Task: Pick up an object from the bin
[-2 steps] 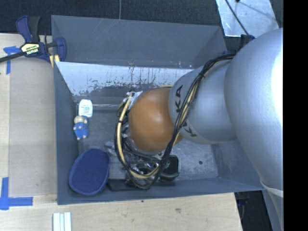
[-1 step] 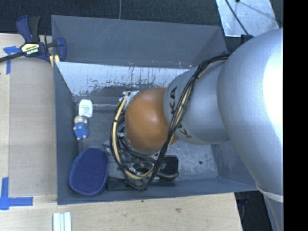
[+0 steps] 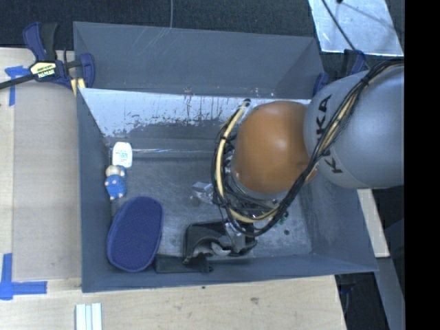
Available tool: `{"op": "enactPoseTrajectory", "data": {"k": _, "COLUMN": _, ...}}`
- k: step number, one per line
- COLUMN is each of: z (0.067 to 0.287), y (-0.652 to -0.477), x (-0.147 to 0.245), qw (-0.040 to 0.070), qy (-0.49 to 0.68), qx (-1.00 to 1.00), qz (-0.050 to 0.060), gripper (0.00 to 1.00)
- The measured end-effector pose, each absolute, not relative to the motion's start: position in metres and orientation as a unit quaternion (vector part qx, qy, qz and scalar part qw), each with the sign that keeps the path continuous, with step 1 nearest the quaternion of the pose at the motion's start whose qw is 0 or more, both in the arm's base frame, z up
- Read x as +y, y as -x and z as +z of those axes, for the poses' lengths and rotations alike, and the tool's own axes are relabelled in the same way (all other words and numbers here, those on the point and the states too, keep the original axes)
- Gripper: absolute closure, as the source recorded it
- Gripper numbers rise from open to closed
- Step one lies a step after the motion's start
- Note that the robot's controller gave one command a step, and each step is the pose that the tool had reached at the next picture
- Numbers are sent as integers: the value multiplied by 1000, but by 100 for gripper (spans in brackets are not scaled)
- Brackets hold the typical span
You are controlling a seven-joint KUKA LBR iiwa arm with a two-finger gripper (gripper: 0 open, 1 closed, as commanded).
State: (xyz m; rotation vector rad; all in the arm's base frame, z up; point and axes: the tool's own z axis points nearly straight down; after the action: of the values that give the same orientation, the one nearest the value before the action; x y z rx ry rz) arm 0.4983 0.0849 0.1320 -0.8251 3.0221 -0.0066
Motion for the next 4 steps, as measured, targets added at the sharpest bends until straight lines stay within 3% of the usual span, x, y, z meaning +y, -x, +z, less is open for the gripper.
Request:
{"op": "enactPoseTrajectory", "data": {"k": 1, "z": 74, "y": -489, "x": 78, "qw": -2, "qy": 290, "qx": 957, "qz": 3, "gripper": 0}}
{"op": "enactPoseTrajectory", "data": {"k": 2, "z": 74, "y": -486, "x": 77, "qw": -7, "qy": 289, "qx": 957, "qz": 3, "gripper": 100}}
{"op": "enactPoseTrajectory", "data": {"k": 3, "z": 273, "y": -503, "x": 66, "qw": 7, "qy": 279, "qx": 960, "qz": -1, "gripper": 100}}
{"op": "enactPoseTrajectory", "data": {"k": 4, "z": 153, "y": -517, "x": 64, "qw": -2, "qy": 257, "qx": 966, "qz": 1, "gripper": 100}}
